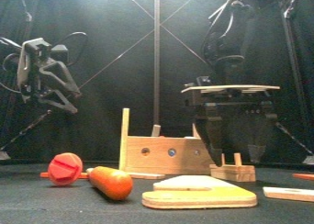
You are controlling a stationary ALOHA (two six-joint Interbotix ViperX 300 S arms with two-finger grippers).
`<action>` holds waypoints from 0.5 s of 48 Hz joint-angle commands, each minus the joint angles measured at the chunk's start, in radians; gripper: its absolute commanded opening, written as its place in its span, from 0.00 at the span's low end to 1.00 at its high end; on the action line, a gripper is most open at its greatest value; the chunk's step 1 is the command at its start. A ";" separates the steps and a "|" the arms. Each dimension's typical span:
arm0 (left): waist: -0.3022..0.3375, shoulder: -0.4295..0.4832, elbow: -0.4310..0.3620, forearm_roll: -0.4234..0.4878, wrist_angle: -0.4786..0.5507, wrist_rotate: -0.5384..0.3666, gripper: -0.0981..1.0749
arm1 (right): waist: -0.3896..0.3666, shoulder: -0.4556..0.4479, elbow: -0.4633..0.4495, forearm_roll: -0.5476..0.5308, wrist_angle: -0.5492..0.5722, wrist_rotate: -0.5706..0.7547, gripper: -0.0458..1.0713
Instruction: Grab 4 hole block
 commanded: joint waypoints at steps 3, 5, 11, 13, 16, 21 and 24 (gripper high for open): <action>-0.006 -0.009 -0.011 -0.012 -0.003 0.003 0.81 | 0.023 -0.084 0.014 -0.020 -0.002 -0.002 0.91; -0.009 -0.014 -0.009 -0.012 -0.003 0.005 0.81 | 0.037 -0.100 0.020 -0.032 -0.002 -0.002 0.91; -0.008 -0.025 0.000 -0.011 -0.003 0.006 0.81 | 0.097 -0.143 0.041 -0.097 -0.003 0.002 0.91; -0.005 -0.028 0.003 -0.011 -0.003 0.006 0.81 | 0.115 -0.147 0.044 -0.114 -0.003 0.002 0.91; -0.002 -0.031 0.005 -0.009 -0.003 0.008 0.81 | 0.135 -0.150 0.048 -0.135 -0.003 0.002 0.91; 0.000 -0.032 0.005 -0.003 -0.003 0.009 0.81 | 0.153 -0.147 0.054 -0.156 -0.003 0.002 0.91; 0.000 -0.032 0.006 0.011 -0.003 0.018 0.81 | 0.160 -0.144 0.058 -0.160 -0.003 0.002 0.91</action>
